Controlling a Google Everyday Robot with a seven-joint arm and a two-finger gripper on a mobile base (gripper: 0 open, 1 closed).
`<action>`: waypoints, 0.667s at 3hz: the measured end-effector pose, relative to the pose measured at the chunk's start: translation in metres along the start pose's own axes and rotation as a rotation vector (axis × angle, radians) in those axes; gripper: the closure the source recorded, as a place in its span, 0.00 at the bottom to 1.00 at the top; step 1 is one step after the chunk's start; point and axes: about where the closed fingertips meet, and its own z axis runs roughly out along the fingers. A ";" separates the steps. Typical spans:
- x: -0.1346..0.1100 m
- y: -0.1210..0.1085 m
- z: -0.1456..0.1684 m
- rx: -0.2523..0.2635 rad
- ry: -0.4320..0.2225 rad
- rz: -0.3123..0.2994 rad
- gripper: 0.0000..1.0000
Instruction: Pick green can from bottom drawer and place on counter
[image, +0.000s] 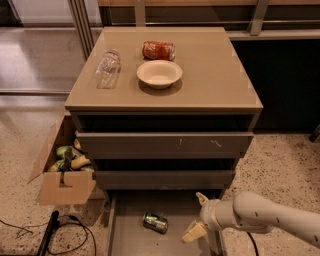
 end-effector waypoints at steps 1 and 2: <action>-0.001 0.000 0.000 0.000 -0.001 -0.001 0.00; -0.003 0.002 0.006 0.012 -0.018 -0.009 0.00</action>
Offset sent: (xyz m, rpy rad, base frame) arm 0.0021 0.0121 -0.0036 0.0191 -0.0539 -0.0138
